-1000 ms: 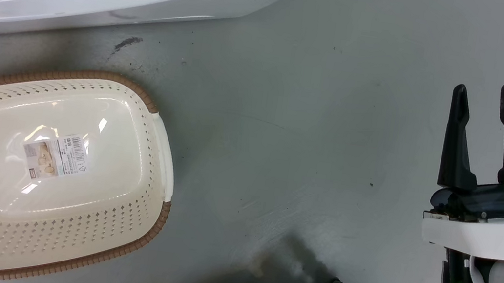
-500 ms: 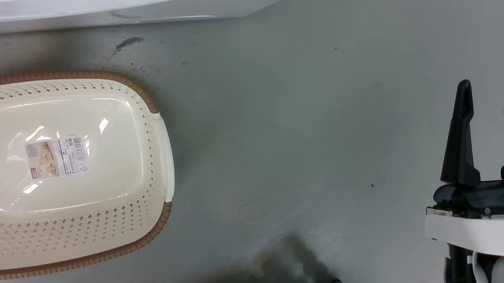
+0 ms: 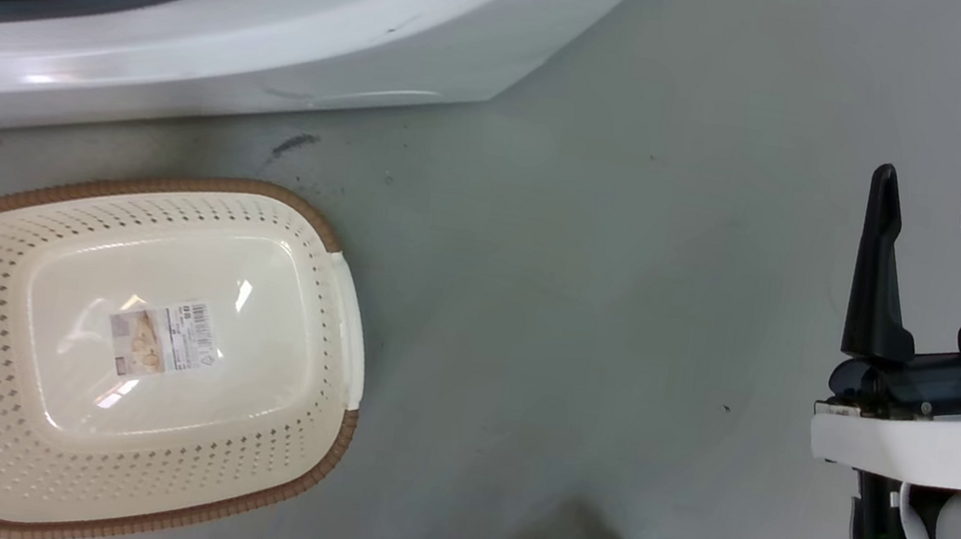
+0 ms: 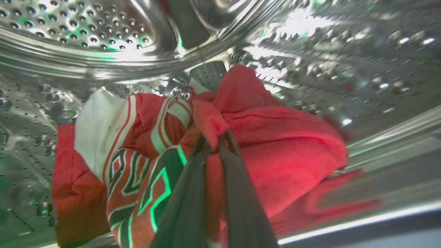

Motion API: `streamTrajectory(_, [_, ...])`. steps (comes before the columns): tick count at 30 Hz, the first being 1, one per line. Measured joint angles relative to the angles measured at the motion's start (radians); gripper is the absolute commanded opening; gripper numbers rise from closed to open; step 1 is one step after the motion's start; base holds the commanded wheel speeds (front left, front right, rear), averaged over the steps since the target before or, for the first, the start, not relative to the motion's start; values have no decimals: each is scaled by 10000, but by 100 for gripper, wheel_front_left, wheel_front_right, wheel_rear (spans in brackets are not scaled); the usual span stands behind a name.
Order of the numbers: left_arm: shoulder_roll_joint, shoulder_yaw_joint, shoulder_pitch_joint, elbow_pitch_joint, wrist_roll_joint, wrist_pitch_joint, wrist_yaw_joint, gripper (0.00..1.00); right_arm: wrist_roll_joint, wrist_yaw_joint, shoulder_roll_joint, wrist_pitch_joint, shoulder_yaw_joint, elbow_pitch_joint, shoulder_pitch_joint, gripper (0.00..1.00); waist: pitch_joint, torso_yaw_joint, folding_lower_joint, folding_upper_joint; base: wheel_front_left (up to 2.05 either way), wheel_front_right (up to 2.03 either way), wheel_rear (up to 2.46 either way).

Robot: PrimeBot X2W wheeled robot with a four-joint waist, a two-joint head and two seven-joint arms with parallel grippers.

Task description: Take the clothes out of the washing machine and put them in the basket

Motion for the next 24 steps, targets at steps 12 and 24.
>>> streamTrajectory(12, [-316, -593, 2499, -905, -965, -2401, 0, 0, -608, 0, 4, 0, -107, 203, 392, 100, -1576, 868, -1, 0, 0, 0, 0])
streamTrajectory(24, [-675, -754, 4593, -2094, -1360, -3873, 79, 0, -1085, 0, 4, 0, -186, 376, 1141, 100, -3061, 1469, -2, 0, 0, 0, 0])
